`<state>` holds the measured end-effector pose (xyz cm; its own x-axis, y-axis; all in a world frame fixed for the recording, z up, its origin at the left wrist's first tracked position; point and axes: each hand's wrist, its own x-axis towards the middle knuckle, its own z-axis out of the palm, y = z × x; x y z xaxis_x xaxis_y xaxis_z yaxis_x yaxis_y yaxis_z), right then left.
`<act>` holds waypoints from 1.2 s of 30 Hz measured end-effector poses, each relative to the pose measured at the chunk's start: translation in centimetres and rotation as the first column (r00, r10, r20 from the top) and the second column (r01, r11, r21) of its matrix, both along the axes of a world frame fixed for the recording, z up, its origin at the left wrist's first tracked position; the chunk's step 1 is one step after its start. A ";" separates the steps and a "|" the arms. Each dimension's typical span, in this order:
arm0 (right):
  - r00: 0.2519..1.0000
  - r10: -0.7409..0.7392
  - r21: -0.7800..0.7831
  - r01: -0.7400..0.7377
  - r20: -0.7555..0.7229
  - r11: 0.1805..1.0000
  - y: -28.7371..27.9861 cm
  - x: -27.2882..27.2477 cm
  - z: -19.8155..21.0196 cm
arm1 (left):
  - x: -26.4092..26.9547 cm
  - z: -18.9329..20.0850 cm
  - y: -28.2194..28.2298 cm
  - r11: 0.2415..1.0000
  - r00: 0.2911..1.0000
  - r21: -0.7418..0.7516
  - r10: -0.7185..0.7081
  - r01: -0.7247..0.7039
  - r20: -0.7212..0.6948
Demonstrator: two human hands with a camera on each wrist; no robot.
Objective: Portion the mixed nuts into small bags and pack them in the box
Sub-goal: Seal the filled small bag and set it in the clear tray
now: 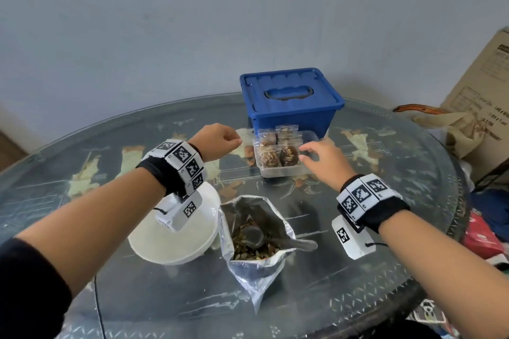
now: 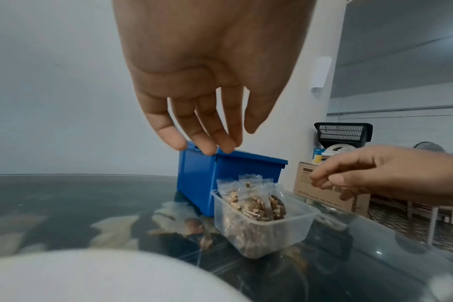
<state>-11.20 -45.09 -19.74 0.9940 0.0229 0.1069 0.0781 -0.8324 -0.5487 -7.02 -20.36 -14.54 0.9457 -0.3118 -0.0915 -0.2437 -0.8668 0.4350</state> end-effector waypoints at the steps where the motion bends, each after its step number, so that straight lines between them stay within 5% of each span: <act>1: 1.000 0.011 -0.003 -0.011 -0.001 1.000 0.1 -0.6 -0.2 | -0.9 0.0 0.9 1.000 1.000 0.006 0.014 -0.014 -0.002; 11: 0.993 0.069 -0.019 -0.071 -0.095 0.997 1.1 -5.7 -4.1 | -8.0 -2.9 7.1 0.983 0.981 0.165 0.102 -0.075 -0.164; 15: 0.997 0.040 -0.028 -0.042 -0.069 0.999 1.6 -6.5 -6.2 | -9.5 -4.9 7.6 0.930 0.954 0.365 0.143 -0.038 -0.265; 20: 0.948 -0.002 -0.252 -0.082 -0.317 0.964 1.6 -6.8 -8.8 | -10.0 -6.8 8.2 0.882 0.916 0.470 0.213 -0.030 -0.341; 24: 0.896 -0.024 -0.340 -0.143 -0.444 0.930 1.9 -7.2 -8.9 | -10.0 -7.8 8.1 0.869 0.911 0.491 0.249 -0.061 -0.327; 36: 0.905 -0.030 -0.325 -0.121 -0.424 0.938 1.8 -7.4 -8.9 | -9.3 -6.8 8.5 0.904 0.959 0.402 0.231 -0.148 -0.165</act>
<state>-18.59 -43.31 -28.61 0.9404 0.0282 -0.3390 -0.0525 -0.9726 -0.2266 -16.35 -11.90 -21.38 0.9309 -0.0308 -0.3639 -0.0001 -0.9965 0.0839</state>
